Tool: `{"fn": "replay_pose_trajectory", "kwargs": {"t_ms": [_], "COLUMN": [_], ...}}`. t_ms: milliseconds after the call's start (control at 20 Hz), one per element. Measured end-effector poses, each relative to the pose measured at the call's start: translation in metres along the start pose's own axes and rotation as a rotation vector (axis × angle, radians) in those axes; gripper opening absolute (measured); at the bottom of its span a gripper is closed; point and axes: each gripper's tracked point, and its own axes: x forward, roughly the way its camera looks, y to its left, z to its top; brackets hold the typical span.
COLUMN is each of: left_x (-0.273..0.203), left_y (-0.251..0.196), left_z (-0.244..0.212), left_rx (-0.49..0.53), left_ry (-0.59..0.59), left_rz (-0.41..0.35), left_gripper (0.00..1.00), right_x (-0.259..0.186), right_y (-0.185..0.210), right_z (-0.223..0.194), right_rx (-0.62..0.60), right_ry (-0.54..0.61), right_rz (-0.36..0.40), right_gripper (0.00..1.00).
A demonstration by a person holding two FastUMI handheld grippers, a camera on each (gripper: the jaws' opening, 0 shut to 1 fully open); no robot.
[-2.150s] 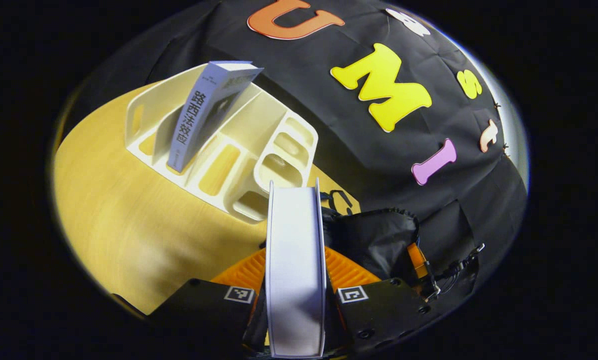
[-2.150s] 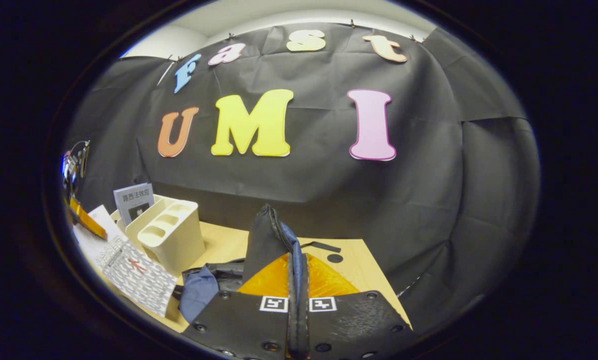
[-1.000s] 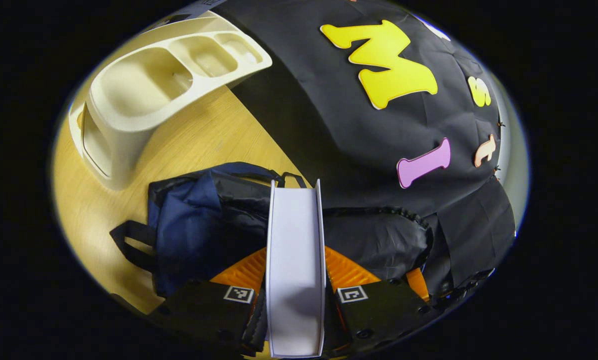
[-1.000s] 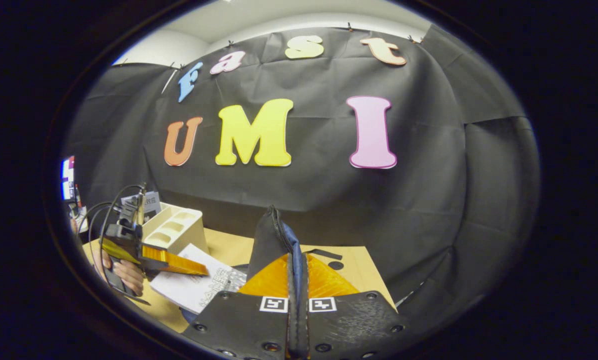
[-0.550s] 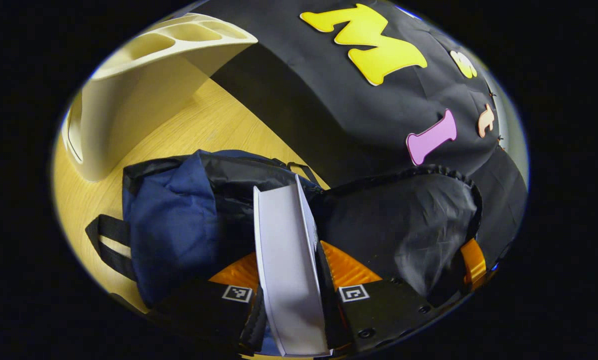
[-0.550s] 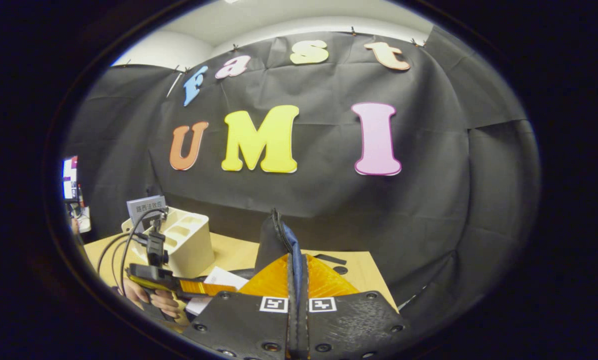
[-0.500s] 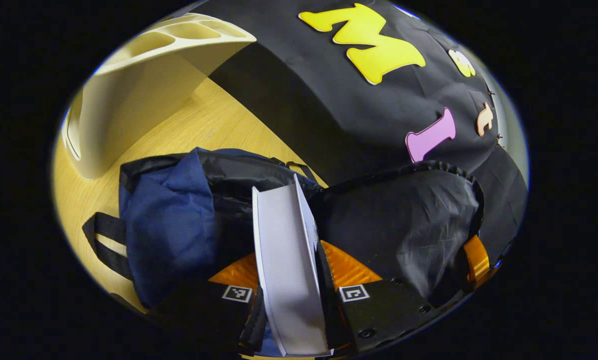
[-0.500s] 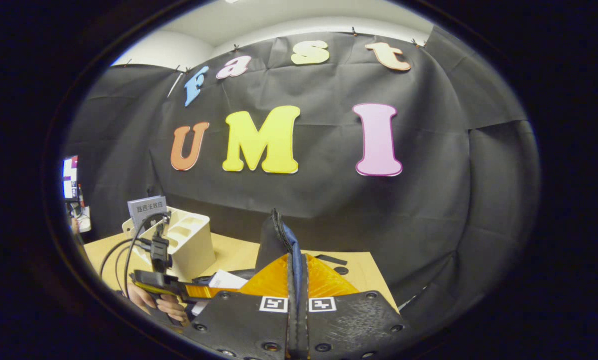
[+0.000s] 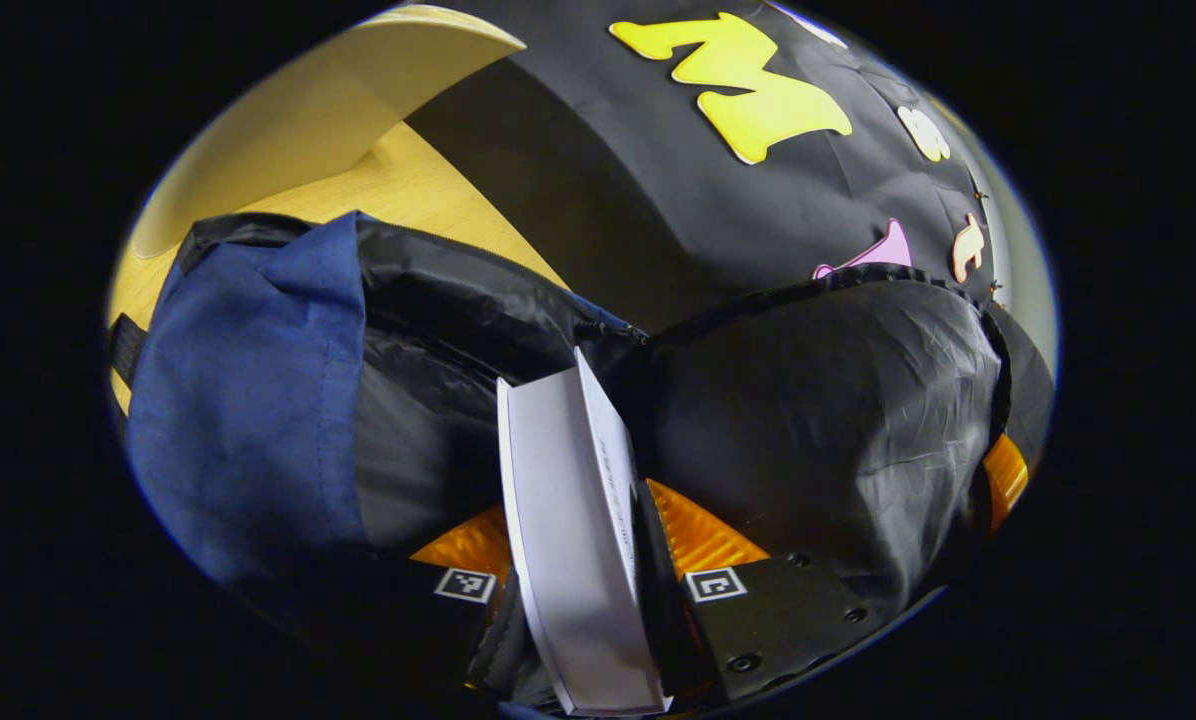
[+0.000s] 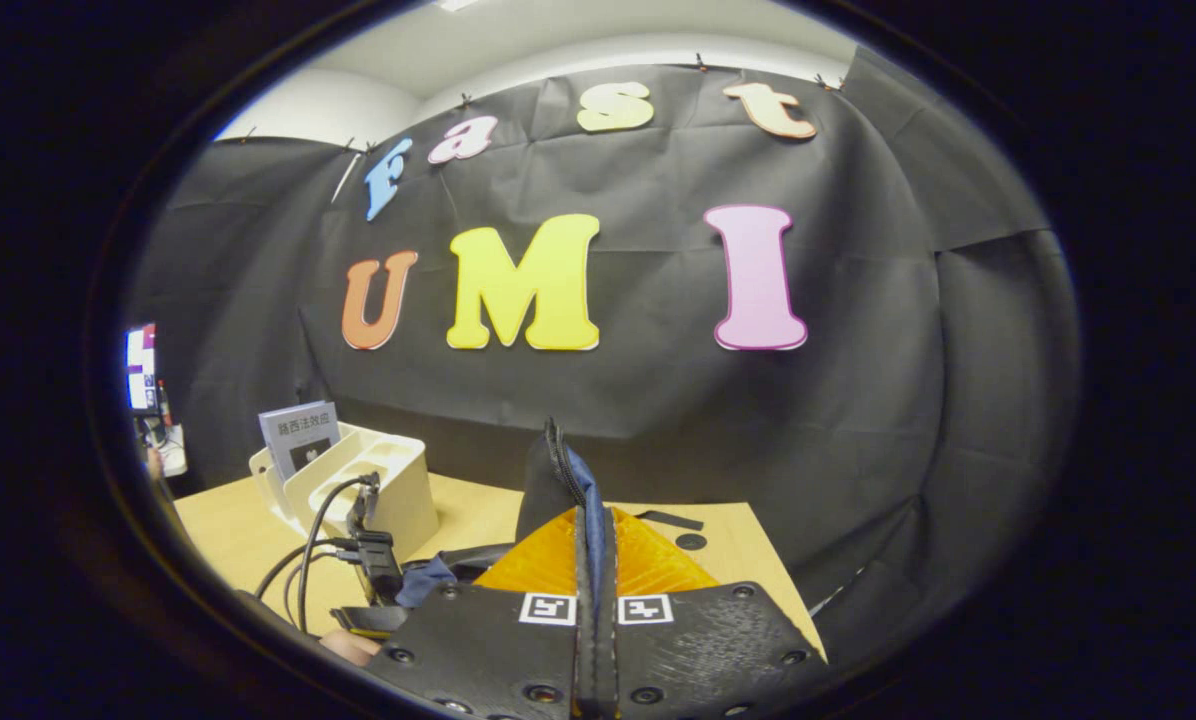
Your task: Open the schoolbag, grab two books from the bookshelf and put them into the schoolbag.
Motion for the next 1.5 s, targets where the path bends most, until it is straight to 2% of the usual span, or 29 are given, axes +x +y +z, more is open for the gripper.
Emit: {"fn": "replay_pose_trajectory", "kwargs": {"t_ms": [50, 100, 150, 250, 500, 800, 950, 1100, 1400, 1500], "left_x": [-0.001, 0.000, -0.003, -0.007, -0.021, -0.051, -0.064, -0.087, -0.151, -0.173], "left_y": [0.007, 0.017, 0.016, 0.017, 0.018, 0.015, 0.018, 0.034, 0.029, 0.029], "left_z": [0.001, -0.005, -0.005, -0.005, -0.001, 0.013, 0.014, 0.040, 0.087, 0.102], "left_rx": [0.047, 0.121, 0.152, 0.185, 0.304, 0.442, 0.443, 0.538, 0.728, 0.756], "left_ry": [0.001, 0.039, 0.049, 0.086, 0.173, 0.179, 0.203, 0.151, 0.015, -0.025], "left_rz": [0.055, 0.108, 0.094, 0.090, 0.060, 0.053, 0.061, 0.115, 0.119, 0.123], "left_gripper": [0.66, 0.72, 0.89, 0.95, 0.98, 0.99, 0.99, 0.99, 0.99, 0.99], "right_x": [0.001, 0.001, 0.001, 0.000, -0.006, -0.015, -0.018, -0.021, -0.023, -0.025], "right_y": [-0.002, -0.004, -0.006, -0.009, -0.016, -0.017, -0.013, -0.005, 0.001, 0.004], "right_z": [-0.004, -0.007, -0.009, -0.013, -0.022, -0.030, -0.031, -0.031, -0.035, -0.039], "right_rx": [0.005, 0.013, 0.018, 0.020, 0.024, 0.006, -0.001, -0.009, -0.018, -0.016], "right_ry": [0.012, 0.022, 0.030, 0.033, 0.048, 0.060, 0.062, 0.066, 0.078, 0.089], "right_rz": [0.000, -0.005, -0.009, -0.019, -0.048, -0.088, -0.093, -0.085, -0.106, -0.109], "right_gripper": [0.01, 0.01, 0.01, 0.01, 0.01, 0.01, 0.01, 0.01, 0.01, 0.01]}}
